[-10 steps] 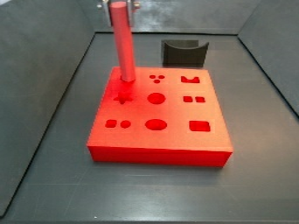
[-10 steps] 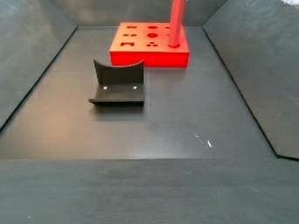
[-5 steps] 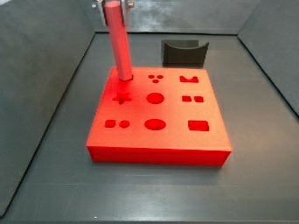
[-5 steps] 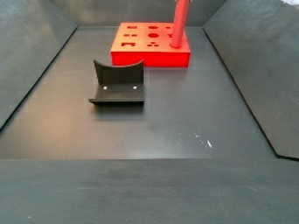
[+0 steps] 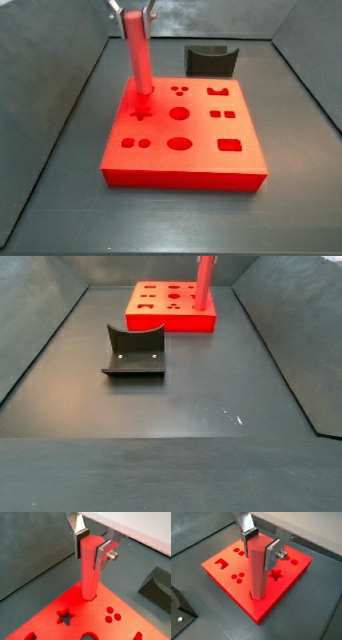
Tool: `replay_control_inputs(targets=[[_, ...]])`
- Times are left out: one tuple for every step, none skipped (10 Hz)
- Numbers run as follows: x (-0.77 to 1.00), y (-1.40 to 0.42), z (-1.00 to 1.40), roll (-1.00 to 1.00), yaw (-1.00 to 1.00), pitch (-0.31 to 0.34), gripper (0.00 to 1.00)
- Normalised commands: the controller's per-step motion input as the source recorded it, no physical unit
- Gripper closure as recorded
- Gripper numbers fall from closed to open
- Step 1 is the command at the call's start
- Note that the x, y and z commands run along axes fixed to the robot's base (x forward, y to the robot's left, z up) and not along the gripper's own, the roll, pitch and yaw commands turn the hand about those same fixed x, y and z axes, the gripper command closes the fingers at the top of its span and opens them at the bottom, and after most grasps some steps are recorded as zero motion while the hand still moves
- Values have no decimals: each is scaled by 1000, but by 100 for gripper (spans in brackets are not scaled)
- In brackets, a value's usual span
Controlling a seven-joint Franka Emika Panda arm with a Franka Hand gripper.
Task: Insert the hexagon object.
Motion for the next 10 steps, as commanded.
replay_control_inputs(targets=[[14,-57,-563,219,71,227,100],[0,-94,-554,219,120,226,100],[6,-197,-663,160,177,211,100],[157,-100,-831,6,283,196,100],[449,0,-829,0,411,194,100],[526,0,-851,0,423,173,100],[503,69,-749,0,349,213,100],[-37,0,0,0,0,-29,100],[0,0,0,0,0,-10,100],[0,0,0,0,0,0,100]])
